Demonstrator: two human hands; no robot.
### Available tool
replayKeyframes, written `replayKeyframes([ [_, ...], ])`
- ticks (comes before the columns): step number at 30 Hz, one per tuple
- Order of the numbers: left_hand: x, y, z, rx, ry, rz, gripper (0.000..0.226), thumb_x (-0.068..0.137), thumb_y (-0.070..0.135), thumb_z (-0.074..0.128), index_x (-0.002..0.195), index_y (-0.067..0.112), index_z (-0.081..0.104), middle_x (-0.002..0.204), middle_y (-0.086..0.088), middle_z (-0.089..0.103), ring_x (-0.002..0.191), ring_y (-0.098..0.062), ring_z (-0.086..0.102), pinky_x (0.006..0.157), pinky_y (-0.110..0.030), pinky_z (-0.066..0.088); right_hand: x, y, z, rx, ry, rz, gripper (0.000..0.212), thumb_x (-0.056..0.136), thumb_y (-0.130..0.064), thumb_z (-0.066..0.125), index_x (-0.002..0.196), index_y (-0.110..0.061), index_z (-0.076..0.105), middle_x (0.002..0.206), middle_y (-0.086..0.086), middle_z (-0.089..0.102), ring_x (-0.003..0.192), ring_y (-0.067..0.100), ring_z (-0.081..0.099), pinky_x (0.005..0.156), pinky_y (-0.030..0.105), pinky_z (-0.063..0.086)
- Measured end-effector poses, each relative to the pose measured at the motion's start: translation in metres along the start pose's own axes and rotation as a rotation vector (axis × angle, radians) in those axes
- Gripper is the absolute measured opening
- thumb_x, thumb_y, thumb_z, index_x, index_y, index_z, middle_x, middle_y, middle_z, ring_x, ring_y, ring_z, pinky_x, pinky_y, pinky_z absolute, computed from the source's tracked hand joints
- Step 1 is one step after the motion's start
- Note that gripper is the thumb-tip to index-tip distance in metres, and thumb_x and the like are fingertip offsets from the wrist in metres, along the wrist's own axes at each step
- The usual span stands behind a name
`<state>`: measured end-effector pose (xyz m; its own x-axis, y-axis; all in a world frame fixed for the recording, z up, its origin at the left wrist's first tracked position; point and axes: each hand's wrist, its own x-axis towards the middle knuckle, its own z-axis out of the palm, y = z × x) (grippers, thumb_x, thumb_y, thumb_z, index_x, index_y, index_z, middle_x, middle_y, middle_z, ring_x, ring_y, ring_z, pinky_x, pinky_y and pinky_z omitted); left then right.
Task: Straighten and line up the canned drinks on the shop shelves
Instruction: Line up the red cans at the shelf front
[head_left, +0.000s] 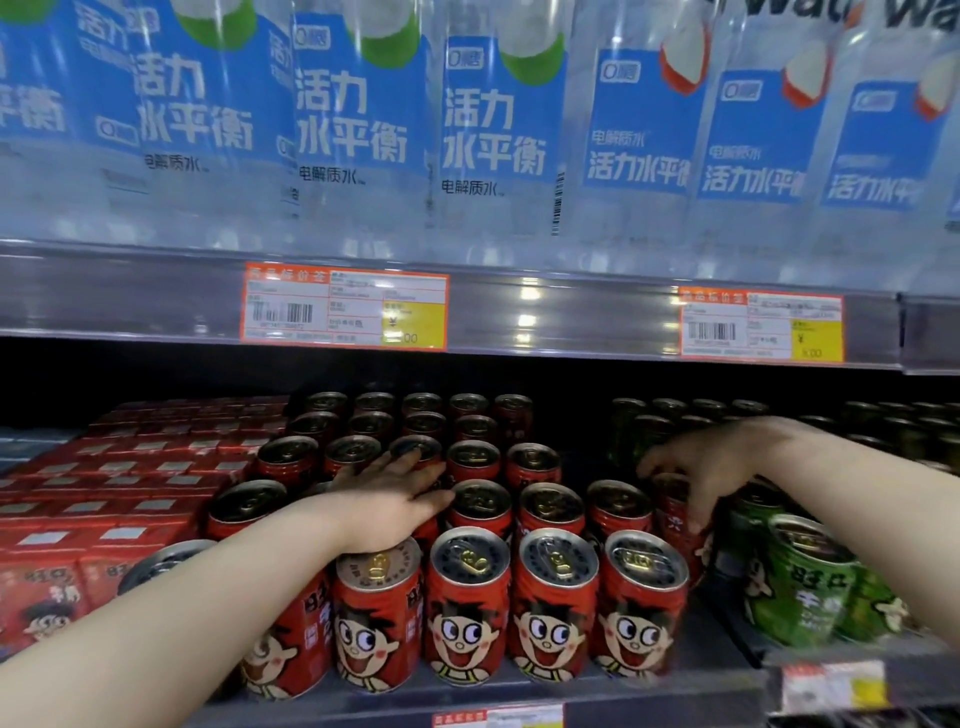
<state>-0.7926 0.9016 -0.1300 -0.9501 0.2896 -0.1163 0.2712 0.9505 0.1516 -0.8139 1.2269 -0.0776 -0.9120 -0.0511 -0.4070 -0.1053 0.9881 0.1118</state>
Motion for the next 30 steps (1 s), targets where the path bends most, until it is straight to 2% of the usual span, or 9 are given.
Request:
replayKeyframes([
  [4, -0.001, 0.0, 0.0, 0.004, 0.004, 0.0, 0.055, 0.095, 0.058, 0.018, 0.146, 0.042, 0.007, 0.158, 0.007, -0.008, 0.145, -0.018, -0.007, 0.115, -0.046, -0.003, 0.014, -0.005, 0.004, 0.166, 0.172, 0.002, 0.08, 0.07, -0.024, 0.077, 0.138, -0.028, 0.036, 0.136, -0.003, 0.048, 0.113, 0.015, 0.052, 0.091, 0.027, 0.048],
  [8, 0.0, 0.0, 0.001, -0.005, 0.019, 0.001, 0.055, 0.095, 0.057, 0.019, 0.146, 0.041, 0.009, 0.158, 0.007, -0.006, 0.146, -0.017, -0.007, 0.116, -0.046, -0.003, 0.035, -0.023, 0.002, 0.353, 0.193, -0.081, 0.069, 0.081, -0.009, 0.065, 0.141, -0.018, 0.035, 0.139, 0.0, 0.045, 0.108, 0.011, 0.051, 0.072, 0.014, 0.049],
  [11, 0.002, -0.001, 0.003, 0.01, 0.032, -0.002, 0.055, 0.095, 0.057, 0.019, 0.146, 0.041, 0.01, 0.158, 0.006, -0.005, 0.146, -0.016, -0.006, 0.115, -0.045, -0.003, 0.043, -0.042, -0.002, 0.456, 0.149, -0.132, 0.06, 0.084, -0.012, 0.064, 0.139, -0.019, 0.038, 0.133, 0.0, 0.045, 0.112, 0.016, 0.051, 0.084, 0.027, 0.053],
  [16, 0.002, -0.003, 0.002, -0.003, 0.023, -0.002, 0.055, 0.095, 0.058, 0.019, 0.146, 0.041, 0.009, 0.158, 0.007, -0.006, 0.146, -0.016, -0.006, 0.115, -0.045, -0.003, 0.034, -0.045, -0.009, 0.585, 0.128, -0.111, 0.051, 0.094, -0.028, 0.052, 0.141, -0.019, 0.035, 0.144, 0.002, 0.041, 0.128, 0.02, 0.043, 0.094, 0.034, 0.048],
  [19, 0.003, -0.003, 0.002, -0.006, 0.025, 0.003, 0.055, 0.095, 0.058, 0.019, 0.146, 0.042, 0.009, 0.158, 0.007, -0.005, 0.146, -0.017, -0.006, 0.115, -0.045, -0.003, 0.027, -0.048, -0.006, 0.497, 0.162, -0.109, 0.06, 0.093, -0.046, 0.046, 0.145, -0.022, 0.029, 0.147, 0.0, 0.037, 0.129, 0.019, 0.042, 0.094, 0.03, 0.046],
  [22, 0.005, -0.004, 0.004, -0.004, 0.027, 0.008, 0.055, 0.094, 0.058, 0.019, 0.146, 0.041, 0.01, 0.158, 0.006, -0.004, 0.146, -0.017, -0.004, 0.115, -0.045, -0.002, 0.025, -0.051, 0.0, 0.394, 0.191, -0.143, 0.063, 0.091, -0.039, 0.056, 0.145, -0.022, 0.029, 0.149, -0.003, 0.035, 0.127, 0.012, 0.041, 0.096, 0.022, 0.04],
  [25, 0.005, -0.005, 0.004, -0.003, 0.029, 0.009, 0.055, 0.094, 0.059, 0.019, 0.146, 0.042, 0.01, 0.158, 0.006, -0.002, 0.146, -0.018, -0.003, 0.115, -0.045, 0.0, 0.021, -0.048, 0.001, 0.415, 0.185, -0.14, 0.06, 0.089, -0.034, 0.059, 0.143, -0.026, 0.033, 0.148, -0.005, 0.036, 0.12, 0.008, 0.042, 0.098, 0.023, 0.039],
  [28, 0.005, -0.005, 0.004, -0.009, 0.031, 0.014, 0.056, 0.094, 0.059, 0.018, 0.146, 0.042, 0.009, 0.158, 0.006, -0.003, 0.146, -0.018, -0.003, 0.116, -0.046, 0.0, 0.019, -0.056, 0.003, 0.333, 0.24, -0.113, 0.06, 0.09, -0.042, 0.056, 0.143, -0.026, 0.034, 0.148, -0.003, 0.037, 0.131, 0.014, 0.04, 0.1, 0.019, 0.032],
  [30, 0.006, -0.006, 0.004, -0.024, 0.029, 0.018, 0.057, 0.093, 0.061, 0.017, 0.146, 0.042, 0.007, 0.158, 0.007, -0.004, 0.146, -0.018, -0.004, 0.116, -0.047, -0.001, 0.02, -0.068, 0.006, 0.327, 0.31, -0.132, 0.06, 0.091, -0.048, 0.051, 0.144, -0.025, 0.033, 0.149, 0.0, 0.037, 0.133, 0.018, 0.038, 0.106, 0.024, 0.031],
])
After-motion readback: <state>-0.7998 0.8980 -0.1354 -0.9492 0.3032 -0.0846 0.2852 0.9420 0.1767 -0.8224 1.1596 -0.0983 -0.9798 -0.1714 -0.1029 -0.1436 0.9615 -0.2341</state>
